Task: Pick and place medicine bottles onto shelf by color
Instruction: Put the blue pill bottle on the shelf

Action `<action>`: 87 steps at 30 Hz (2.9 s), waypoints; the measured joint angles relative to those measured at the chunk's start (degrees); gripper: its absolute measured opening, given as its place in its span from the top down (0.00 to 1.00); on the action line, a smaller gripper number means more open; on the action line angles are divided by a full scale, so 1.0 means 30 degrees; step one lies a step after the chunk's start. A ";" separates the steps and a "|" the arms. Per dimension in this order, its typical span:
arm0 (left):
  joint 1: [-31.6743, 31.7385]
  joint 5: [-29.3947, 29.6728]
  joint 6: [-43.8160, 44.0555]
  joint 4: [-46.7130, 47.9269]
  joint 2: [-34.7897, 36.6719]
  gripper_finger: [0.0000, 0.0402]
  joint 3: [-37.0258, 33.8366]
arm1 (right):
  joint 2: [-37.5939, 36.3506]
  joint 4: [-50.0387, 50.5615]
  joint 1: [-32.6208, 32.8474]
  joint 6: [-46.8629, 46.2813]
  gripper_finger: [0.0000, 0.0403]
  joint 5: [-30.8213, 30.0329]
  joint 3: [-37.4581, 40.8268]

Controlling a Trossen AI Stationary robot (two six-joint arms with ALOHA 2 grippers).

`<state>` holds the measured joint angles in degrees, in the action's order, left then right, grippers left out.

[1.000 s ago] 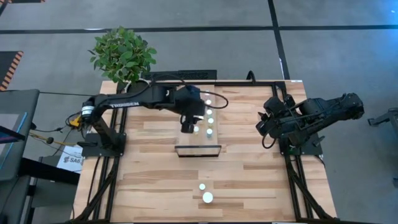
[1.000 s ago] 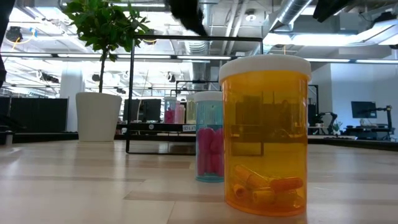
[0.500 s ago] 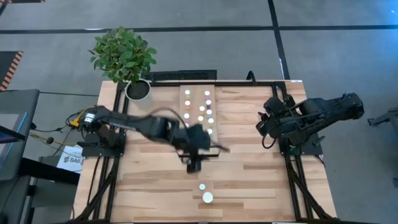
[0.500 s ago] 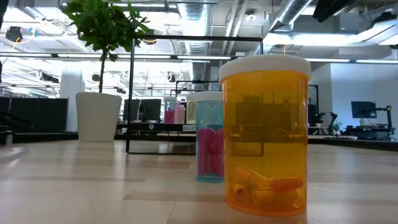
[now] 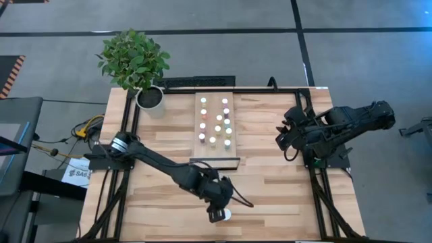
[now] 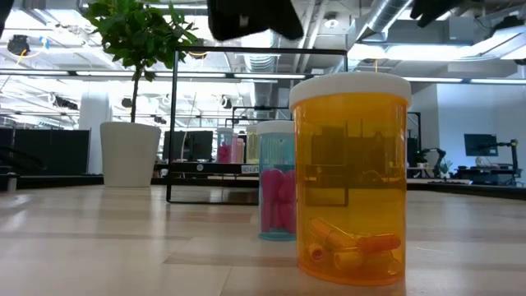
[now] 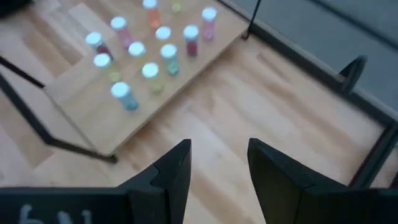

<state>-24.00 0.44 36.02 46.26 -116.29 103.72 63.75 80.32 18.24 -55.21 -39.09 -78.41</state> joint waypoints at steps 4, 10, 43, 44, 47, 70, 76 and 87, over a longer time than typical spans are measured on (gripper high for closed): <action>-0.0221 -0.0625 -0.0139 -0.0099 -0.0714 0.61 0.0000 | 0.0000 0.0061 0.0063 -0.1102 0.55 0.1254 0.0000; -0.0470 -0.0555 -0.3439 -0.0066 -0.0983 0.61 0.0007 | 0.0108 -0.0054 0.0851 -0.1126 0.55 0.2603 0.0000; -0.0506 0.0537 -1.0305 0.0895 -0.0975 0.61 0.0007 | 0.5421 -0.3987 0.1130 0.0855 0.55 0.4798 -0.0619; -0.0519 0.0643 -1.0323 0.0898 -0.0975 0.61 0.0007 | 0.5299 -0.4022 0.1314 0.1212 0.55 0.4622 -0.0619; -0.0586 0.1006 -1.0301 0.0806 -0.0956 0.61 -0.0079 | 0.4529 -0.3913 0.1895 0.1923 0.55 0.4374 -0.0624; -0.0630 -0.0142 -1.0258 -0.1174 -0.0924 0.45 -0.1887 | 0.0262 -0.4074 0.5319 -0.1003 0.55 0.2018 0.2619; -0.0630 0.0058 -1.1090 -0.1317 -0.0924 0.39 -0.1887 | 0.0361 -0.4109 0.5730 -0.1504 0.55 0.2083 0.2841; -0.0579 0.0002 -1.0592 -0.3632 -0.0990 0.41 -0.3432 | 0.0386 -0.4166 0.6733 -0.1970 0.55 0.2098 0.2841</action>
<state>-25.74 0.44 4.25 35.37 -119.26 93.43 64.90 67.82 38.44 -61.12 -32.80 -69.89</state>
